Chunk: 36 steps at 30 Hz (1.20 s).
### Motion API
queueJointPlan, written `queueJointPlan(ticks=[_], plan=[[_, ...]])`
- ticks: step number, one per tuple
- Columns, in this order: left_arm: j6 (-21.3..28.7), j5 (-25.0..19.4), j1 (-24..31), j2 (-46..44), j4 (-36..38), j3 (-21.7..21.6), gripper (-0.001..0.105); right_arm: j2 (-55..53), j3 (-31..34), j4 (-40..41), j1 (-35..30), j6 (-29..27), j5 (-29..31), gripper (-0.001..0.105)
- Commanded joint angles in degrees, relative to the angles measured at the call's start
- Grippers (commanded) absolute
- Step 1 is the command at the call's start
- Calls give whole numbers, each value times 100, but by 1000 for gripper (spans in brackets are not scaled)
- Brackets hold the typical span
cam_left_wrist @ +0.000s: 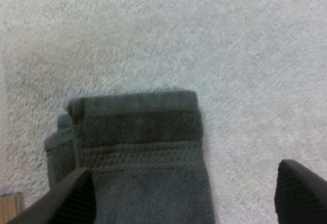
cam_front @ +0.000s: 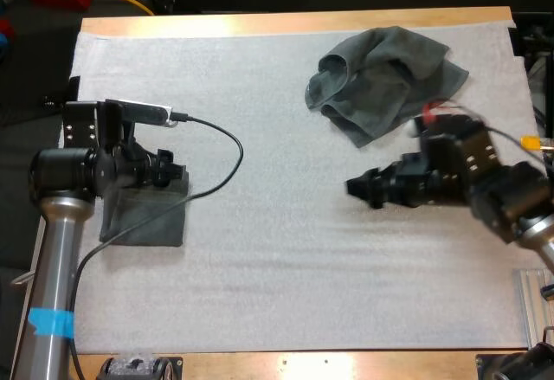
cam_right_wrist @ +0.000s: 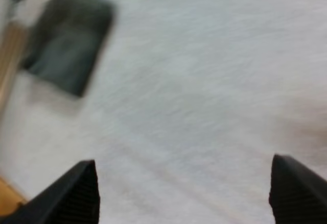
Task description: Pick towel from pile, fold and stack
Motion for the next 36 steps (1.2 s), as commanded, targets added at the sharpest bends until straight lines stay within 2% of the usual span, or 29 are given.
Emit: queueJointPlan(ticks=[1,6,13,18,25,28,31,36], plan=[[-55,18,-32,-66,58,-26,69,-41,-33,179,-161,-191,3,67],[-55,15,-31,-113,300,-26,69,-41,-33,588,-959,-670,38,67],[-41,15,-31,-140,542,-26,69,-41,-33,914,-1851,-1171,505,67],[-37,15,-31,-249,618,-26,69,-41,-33,1033,-2277,-1327,873,67],[-37,118,-31,-448,618,-26,69,-167,-25,1039,-3008,-1353,952,67],[-37,275,-31,-512,618,-26,69,-321,-25,1070,-3133,-1713,1328,67],[-37,283,-31,-560,618,-26,69,-526,-25,1167,-3132,-2143,1948,67],[-37,283,-31,-677,631,-26,69,-878,-25,1209,-3132,-2542,2084,67]])
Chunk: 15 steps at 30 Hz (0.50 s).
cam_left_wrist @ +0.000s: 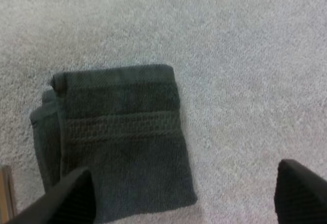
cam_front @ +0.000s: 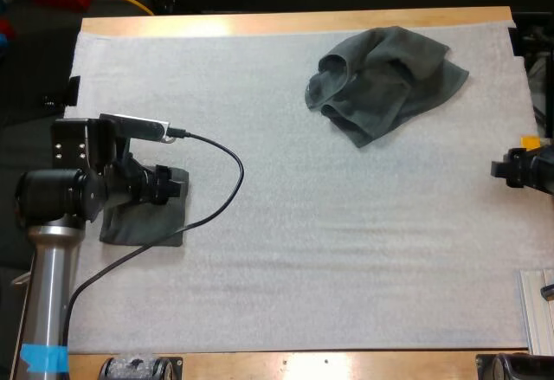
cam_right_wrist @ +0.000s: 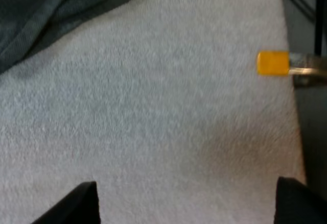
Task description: Pick towel from pile, fold and stack
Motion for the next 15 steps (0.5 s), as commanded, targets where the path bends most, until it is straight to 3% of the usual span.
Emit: queueJointPlan(ticks=[1,15], plan=[[-37,37,-19,-106,32,-26,69,-131,-25,52,-15,-135,45,67],[-61,37,-19,-1201,34,189,69,-1258,-25,345,-4,-191,0,67]])
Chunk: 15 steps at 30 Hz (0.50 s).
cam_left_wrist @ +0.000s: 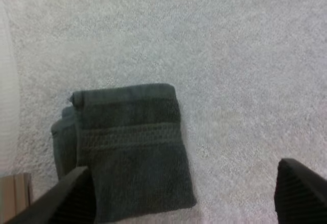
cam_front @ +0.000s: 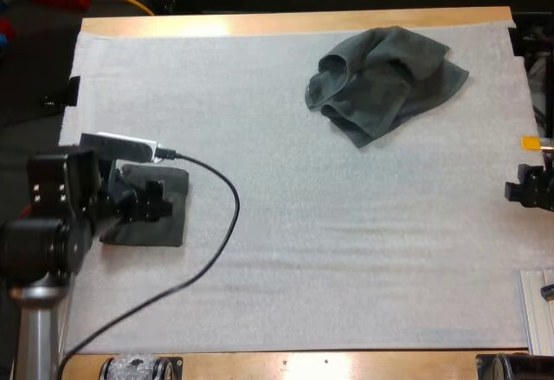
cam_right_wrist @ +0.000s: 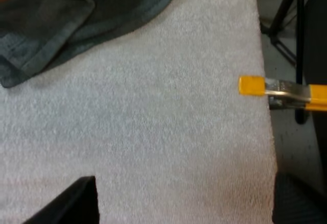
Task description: Pick towel from pile, fold and stack
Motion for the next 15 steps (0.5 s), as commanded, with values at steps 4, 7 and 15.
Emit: queueJointPlan(ticks=[4,7,15], plan=[[-86,37,-19,-428,5,212,69,-364,-5,92,-6,-44,-51,67],[-122,37,-19,-737,5,417,69,-622,-5,193,-6,-44,-142,67],[-200,310,-19,-1808,95,814,69,-1319,-5,605,-6,-44,-361,67]])
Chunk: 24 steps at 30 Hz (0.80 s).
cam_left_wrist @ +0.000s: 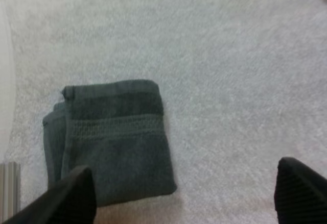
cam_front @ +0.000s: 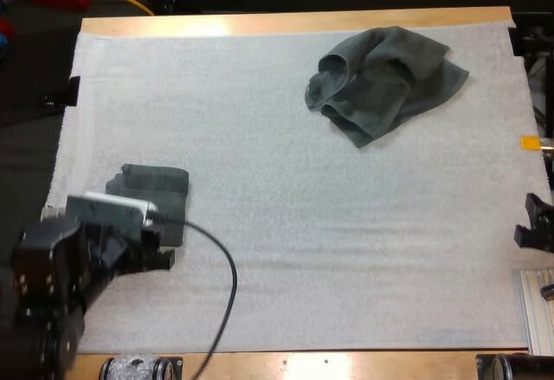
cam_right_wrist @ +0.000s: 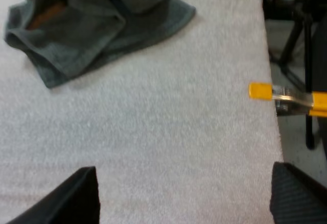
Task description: Pick towel from pile, fold and stack
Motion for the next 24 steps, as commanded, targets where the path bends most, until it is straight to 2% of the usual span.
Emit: queueJointPlan(ticks=[1,11,24], plan=[[-59,65,-19,-134,39,25,69,-132,-5,103,-6,-38,-60,67],[-59,73,-19,-1277,563,36,69,-1025,53,529,-6,-3,-59,67],[-48,73,-19,-2688,1317,36,69,-2534,1109,1031,-6,141,-59,67]])
